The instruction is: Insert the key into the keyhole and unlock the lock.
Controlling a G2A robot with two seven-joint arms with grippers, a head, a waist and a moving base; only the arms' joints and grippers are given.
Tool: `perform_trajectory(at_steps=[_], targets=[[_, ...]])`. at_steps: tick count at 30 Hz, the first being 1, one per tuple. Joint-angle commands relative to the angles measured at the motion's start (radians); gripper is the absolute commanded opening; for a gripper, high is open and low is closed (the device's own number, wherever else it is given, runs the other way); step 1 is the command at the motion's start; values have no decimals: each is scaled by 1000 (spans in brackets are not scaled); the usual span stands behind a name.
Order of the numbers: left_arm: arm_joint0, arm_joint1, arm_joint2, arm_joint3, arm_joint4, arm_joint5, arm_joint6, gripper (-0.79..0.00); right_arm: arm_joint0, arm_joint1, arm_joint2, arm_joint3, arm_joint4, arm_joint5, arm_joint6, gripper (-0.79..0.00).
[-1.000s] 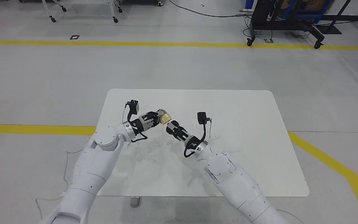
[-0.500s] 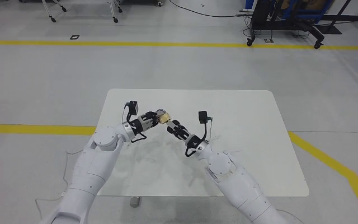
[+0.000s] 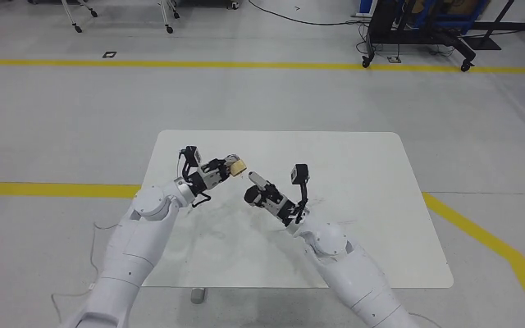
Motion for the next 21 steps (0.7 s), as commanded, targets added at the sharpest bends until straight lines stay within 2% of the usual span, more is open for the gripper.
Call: perform_trajectory(at_steps=[1, 6, 13, 21], targets=[[-4, -1, -2, 10, -26, 1, -27, -785, 4, -1, 6, 11, 105, 22, 66, -468], [-12, -3, -4, 28, -69, -10, -73, -785, 26, -7, 0, 53, 235, 65, 162, -517], [-20, -4, -1, 41, -96, -20, -130, -785, 57, -21, -17, 121, 359, 80, 214, -674], [-26, -6, 6, 50, -98, -32, -146, -785, 73, -27, -13, 155, 397, 67, 239, -763]])
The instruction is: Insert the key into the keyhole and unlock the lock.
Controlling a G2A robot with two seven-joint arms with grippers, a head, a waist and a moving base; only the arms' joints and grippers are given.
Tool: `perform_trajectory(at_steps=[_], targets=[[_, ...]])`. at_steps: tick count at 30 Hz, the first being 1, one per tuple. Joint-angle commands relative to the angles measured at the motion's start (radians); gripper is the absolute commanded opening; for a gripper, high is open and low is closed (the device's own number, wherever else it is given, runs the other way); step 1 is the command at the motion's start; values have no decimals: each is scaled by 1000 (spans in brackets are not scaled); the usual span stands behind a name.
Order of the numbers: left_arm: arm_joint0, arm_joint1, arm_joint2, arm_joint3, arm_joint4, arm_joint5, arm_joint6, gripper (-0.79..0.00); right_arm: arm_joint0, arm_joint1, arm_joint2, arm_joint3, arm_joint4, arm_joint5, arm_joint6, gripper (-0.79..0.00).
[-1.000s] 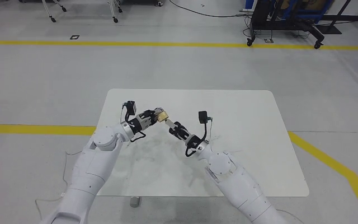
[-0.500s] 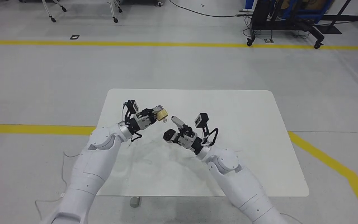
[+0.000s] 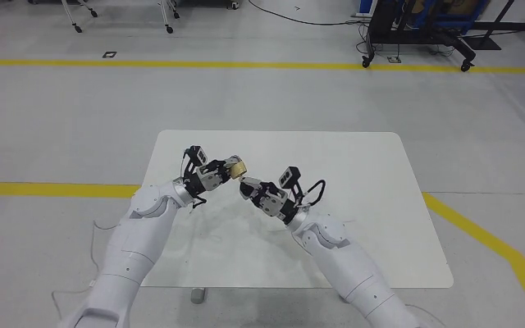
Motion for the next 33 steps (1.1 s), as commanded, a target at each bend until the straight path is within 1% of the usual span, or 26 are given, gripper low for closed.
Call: perform_trajectory(at_steps=[1, 9, 11, 16, 18, 26, 30, 33], targets=[[-1, 0, 2, 0, 0, -3, -8, -785, 1, -1, 1, 3, 3, -2, 0, -773], [-6, -1, 10, 5, 9, -15, -31, -785, 3, -4, -1, 9, 8, 6, 5, -785], [-6, -1, 11, 4, 16, -22, -32, -785, 0, -6, -2, 10, 30, 12, 10, -785], [-4, 0, 10, -2, 21, -40, -32, -785, 0, -14, 2, 29, 139, 39, 58, -785], [-2, 1, 9, -6, 25, -52, -31, -785, 1, -19, 4, 39, 215, 69, 97, -785], [10, 4, -2, -24, 34, -103, -17, -785, 22, -32, 13, 103, 390, 162, 201, -785], [16, 5, -7, -32, 46, -119, 0, -785, 33, -36, 14, 125, 404, 167, 219, -785], [19, 7, -8, -39, 62, -121, 15, -785, 41, -35, 14, 133, 365, 142, 211, -785]])
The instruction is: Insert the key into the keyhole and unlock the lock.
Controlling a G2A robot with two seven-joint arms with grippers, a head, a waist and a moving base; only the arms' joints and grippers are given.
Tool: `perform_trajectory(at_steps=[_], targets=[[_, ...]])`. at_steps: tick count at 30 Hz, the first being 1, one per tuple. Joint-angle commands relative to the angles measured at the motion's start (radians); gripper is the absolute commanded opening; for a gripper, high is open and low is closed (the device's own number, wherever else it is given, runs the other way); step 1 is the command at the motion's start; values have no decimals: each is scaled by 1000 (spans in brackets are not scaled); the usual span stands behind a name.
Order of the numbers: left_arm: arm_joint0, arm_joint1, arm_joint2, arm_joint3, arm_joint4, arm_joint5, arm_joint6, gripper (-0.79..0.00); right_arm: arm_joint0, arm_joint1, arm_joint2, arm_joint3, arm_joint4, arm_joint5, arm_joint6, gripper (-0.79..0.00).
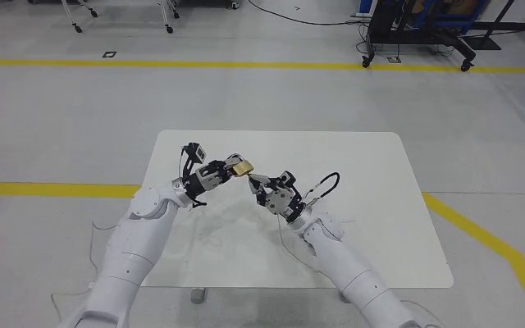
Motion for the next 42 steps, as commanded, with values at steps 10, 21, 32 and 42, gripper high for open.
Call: perform_trajectory(at_steps=[10, 21, 32, 42], targets=[[16, 4, -10, -21, 46, 5, 94, -785, -14, 25, 37, -73, -311, -160, -116, -89], [17, 3, 79, -100, 370, -11, 207, -785, -211, 105, 281, -440, -939, -242, -493, 0], [-102, -54, 323, -105, 653, 270, 310, -785, -274, 115, 338, -530, -978, -231, -538, 0], [-184, -126, 515, 13, 787, 400, 338, -785, -274, 115, 338, -530, -978, -231, -538, 0]])
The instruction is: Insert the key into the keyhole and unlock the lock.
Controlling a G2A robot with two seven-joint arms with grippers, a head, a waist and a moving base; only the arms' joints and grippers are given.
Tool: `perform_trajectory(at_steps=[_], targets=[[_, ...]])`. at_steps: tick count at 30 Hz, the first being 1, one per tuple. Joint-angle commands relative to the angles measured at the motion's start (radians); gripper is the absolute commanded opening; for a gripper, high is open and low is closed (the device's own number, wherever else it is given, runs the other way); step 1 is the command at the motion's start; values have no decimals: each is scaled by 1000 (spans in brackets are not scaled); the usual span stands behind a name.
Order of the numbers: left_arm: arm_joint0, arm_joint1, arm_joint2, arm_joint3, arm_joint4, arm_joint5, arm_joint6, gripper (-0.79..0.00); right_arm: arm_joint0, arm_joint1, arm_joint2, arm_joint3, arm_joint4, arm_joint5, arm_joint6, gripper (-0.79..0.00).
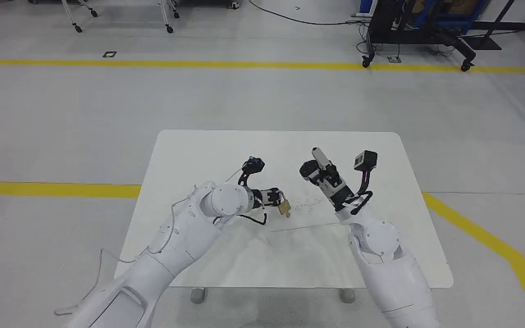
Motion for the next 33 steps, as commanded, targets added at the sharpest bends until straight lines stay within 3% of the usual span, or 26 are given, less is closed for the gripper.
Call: perform_trajectory(at_steps=[1, 2, 4, 5, 7, 9, 14, 19, 23, 28, 30, 33], targets=[[-3, -9, 8, 27, -7, 7, 15, -785, 0, 0, 0, 0, 0, 0, 0, 0], [-6, -12, 11, 40, -4, 8, 23, -785, 0, 0, 0, 0, 0, 0, 0, 0], [-10, -16, 15, 61, 8, 6, 26, -606, 0, 0, 0, 0, 0, 0, 0, 0], [-11, -17, 14, 71, 11, 4, 25, -579, 0, 0, 0, 0, 0, 0, 0, 0], [-12, -15, 8, 85, 18, -2, 17, -357, 0, 0, 0, 0, 0, 0, 0, 0], [-13, -9, -5, 91, 31, -6, 8, 0, 0, 0, 0, 0, 0, 0, 0, 0], [19, 18, -76, 25, 31, -22, 6, 0, 0, 0, 0, 0, 0, 0, 0, 0], [94, 73, -190, -133, 135, -33, 42, 0, 0, 0, 0, 0, 0, 0, 0, 0], [211, 126, -308, -341, 340, -14, 162, 0, -11, 3, 33, -21, -24, -18, -46, 0], [380, 176, -504, -592, 452, -4, 250, 0, -90, 12, 140, -113, -49, -115, -149, 0], [433, 189, -576, -667, 482, -7, 291, 0, -129, 14, 192, -154, -67, -173, -220, 0], [485, 198, -639, -726, 515, -11, 340, 0, -137, 14, 197, -159, -69, -183, -227, 0]])
